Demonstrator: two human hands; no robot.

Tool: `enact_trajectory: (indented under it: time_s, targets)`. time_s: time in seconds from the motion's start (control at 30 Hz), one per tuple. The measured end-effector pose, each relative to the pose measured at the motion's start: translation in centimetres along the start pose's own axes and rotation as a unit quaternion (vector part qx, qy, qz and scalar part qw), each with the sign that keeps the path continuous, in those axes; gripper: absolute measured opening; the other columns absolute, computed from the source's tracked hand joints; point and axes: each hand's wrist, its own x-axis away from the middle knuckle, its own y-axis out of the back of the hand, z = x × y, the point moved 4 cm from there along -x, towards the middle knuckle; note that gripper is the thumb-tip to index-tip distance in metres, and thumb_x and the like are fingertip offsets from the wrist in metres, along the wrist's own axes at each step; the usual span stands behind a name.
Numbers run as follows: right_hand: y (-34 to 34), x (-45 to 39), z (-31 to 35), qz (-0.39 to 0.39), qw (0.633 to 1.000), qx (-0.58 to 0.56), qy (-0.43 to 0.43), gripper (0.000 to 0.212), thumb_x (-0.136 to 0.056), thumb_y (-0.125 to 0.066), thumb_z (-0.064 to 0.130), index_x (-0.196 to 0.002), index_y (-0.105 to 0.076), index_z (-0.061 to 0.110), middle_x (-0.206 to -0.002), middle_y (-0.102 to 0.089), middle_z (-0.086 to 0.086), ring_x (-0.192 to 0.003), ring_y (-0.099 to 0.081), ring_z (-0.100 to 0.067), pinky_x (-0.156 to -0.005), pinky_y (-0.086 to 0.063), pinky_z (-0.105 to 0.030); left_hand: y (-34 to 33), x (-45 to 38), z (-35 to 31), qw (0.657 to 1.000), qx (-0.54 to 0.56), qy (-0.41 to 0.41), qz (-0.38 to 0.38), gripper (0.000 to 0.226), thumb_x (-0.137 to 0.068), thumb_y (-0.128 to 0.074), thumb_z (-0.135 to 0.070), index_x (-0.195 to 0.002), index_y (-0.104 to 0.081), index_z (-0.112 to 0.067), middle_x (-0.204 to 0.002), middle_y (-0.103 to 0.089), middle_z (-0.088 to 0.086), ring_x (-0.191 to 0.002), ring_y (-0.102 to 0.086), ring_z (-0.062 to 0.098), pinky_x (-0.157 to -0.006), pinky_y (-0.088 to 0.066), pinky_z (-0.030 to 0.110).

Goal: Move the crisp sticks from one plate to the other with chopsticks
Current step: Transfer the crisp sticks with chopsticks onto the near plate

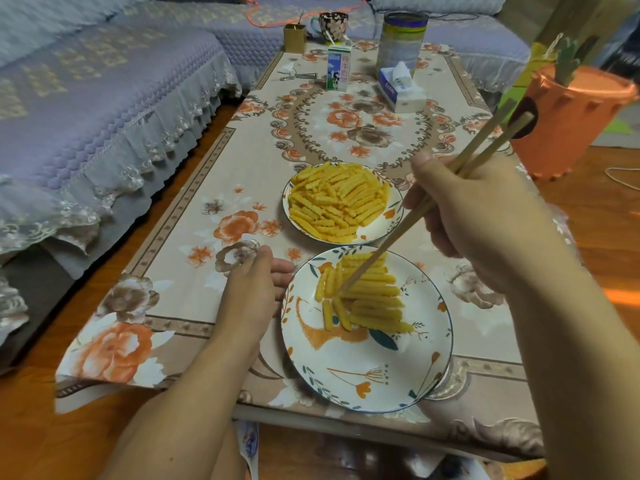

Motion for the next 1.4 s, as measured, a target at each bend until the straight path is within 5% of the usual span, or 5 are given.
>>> enact_trajectory:
  time_s: [0.17, 0.4, 0.63, 0.93, 1.4]
  targets:
    - [0.7, -0.7, -0.6, -0.068, 0.993, 0.019, 0.089, 0.047, -0.106, -0.048, 0.045, -0.076, -0.074, 0.019, -0.051, -0.059, 0.014, -0.048, -0.052, -0.002, -0.059, -0.040, -0.031, -0.1, 0.1, 0.1, 1.000, -0.003, -0.001, 0.001, 0.059, -0.110, -0.032, -0.047, -0.098, -0.074, -0.007, -0.081, -0.078, 0.008, -0.074, -0.071, 0.025, -0.072, -0.054, 0.040]
    - [-0.5, -2.0, -4.1, -0.029, 0.996, -0.004, 0.089, 0.039, -0.107, -0.051, 0.035, -0.082, -0.075, 0.016, -0.057, -0.060, -0.014, -0.047, -0.055, -0.020, -0.051, -0.042, -0.031, -0.1, 0.1, 0.1, 1.000, -0.007, -0.003, 0.000, 0.059, -0.110, -0.032, -0.047, -0.098, -0.074, -0.007, -0.082, -0.078, 0.009, -0.077, -0.072, 0.029, -0.074, -0.055, 0.042]
    - [0.2, -2.6, -5.0, -0.045, 0.996, -0.048, 0.066, 0.034, -0.107, -0.053, 0.033, -0.090, -0.076, 0.014, -0.057, -0.060, 0.014, -0.055, -0.051, -0.006, -0.052, -0.039, -0.016, 0.0, -0.1, 0.1, 1.000, -0.001, 0.002, 0.004, 0.059, -0.109, -0.033, -0.047, -0.099, -0.074, -0.006, -0.085, -0.077, 0.013, -0.079, -0.072, 0.033, -0.076, -0.056, 0.046]
    - [-0.7, -3.0, -5.7, -0.034, 0.996, -0.037, 0.069, 0.043, -0.109, -0.045, 0.039, -0.091, -0.072, 0.012, -0.062, -0.060, 0.023, -0.063, -0.049, -0.003, -0.061, -0.039, -0.023, 0.0, 0.0, 0.0, 1.000, 0.006, 0.000, -0.002, 0.057, -0.110, -0.035, -0.045, -0.098, -0.074, -0.005, -0.085, -0.077, 0.014, -0.072, -0.070, 0.026, -0.068, -0.053, 0.037]
    - [-0.1, -2.6, -5.2, -0.045, 0.992, -0.089, 0.075, 0.049, -0.110, -0.041, 0.038, -0.084, -0.069, 0.008, -0.052, -0.052, 0.000, -0.045, -0.048, -0.014, -0.045, -0.038, -0.021, 0.0, 0.0, 0.0, 1.000, 0.004, 0.002, -0.004, 0.057, -0.110, -0.034, -0.045, -0.099, -0.074, -0.005, -0.084, -0.078, 0.011, -0.073, -0.071, 0.025, -0.069, -0.054, 0.037]
